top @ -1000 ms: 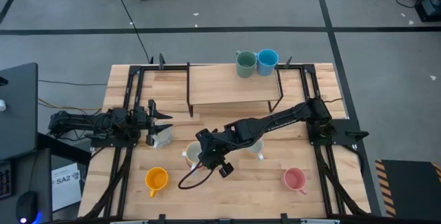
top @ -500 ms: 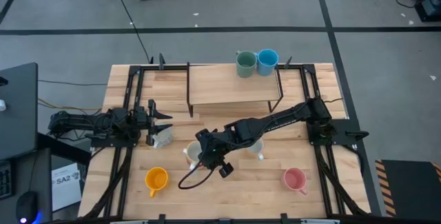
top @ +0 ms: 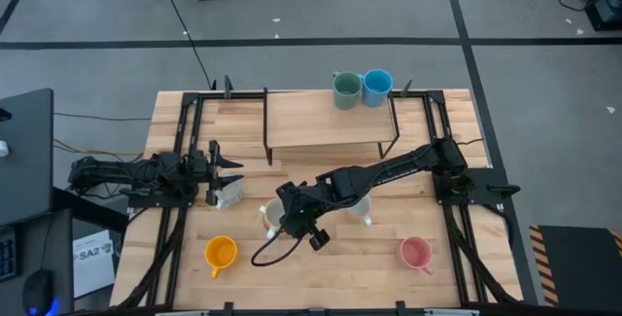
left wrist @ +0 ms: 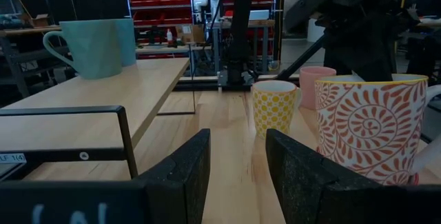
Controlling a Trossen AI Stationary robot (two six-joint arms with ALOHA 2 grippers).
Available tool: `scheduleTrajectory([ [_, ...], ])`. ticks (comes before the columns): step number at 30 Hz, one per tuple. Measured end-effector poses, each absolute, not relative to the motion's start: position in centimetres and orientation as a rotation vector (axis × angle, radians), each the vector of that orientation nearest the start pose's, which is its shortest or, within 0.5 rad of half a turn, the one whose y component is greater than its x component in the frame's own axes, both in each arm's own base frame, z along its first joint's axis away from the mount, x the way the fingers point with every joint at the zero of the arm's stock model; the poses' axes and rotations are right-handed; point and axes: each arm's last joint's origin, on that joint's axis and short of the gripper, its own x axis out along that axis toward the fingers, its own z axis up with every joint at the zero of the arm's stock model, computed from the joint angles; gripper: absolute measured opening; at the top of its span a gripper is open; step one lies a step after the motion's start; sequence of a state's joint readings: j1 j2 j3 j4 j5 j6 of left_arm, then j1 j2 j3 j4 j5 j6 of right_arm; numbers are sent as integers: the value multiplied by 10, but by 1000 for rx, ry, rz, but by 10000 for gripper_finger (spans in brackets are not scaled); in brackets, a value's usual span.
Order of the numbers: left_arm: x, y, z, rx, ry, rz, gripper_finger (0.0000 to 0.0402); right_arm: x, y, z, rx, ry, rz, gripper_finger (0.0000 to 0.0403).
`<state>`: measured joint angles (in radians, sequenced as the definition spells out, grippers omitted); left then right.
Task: Place coffee mugs
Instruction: Put the white-orange mug on the shelf
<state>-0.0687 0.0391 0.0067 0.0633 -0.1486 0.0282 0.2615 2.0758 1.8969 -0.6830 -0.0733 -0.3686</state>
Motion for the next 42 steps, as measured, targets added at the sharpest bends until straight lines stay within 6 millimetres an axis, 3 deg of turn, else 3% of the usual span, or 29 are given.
scheduleTrajectory([
  [7, 99, -3, 169, 25, -30, 81, 148, 446, 121, 287, -425, 794, 469, 24],
  [19, 99, -3, 169, 25, -30, 81, 148, 438, 119, 327, -426, 800, 467, 26],
  [30, 99, -3, 169, 25, -30, 81, 148, 409, 109, 379, -454, 898, 422, 26],
  [42, 99, -3, 169, 25, -30, 80, 148, 366, 83, 406, -410, 1010, 394, 24],
])
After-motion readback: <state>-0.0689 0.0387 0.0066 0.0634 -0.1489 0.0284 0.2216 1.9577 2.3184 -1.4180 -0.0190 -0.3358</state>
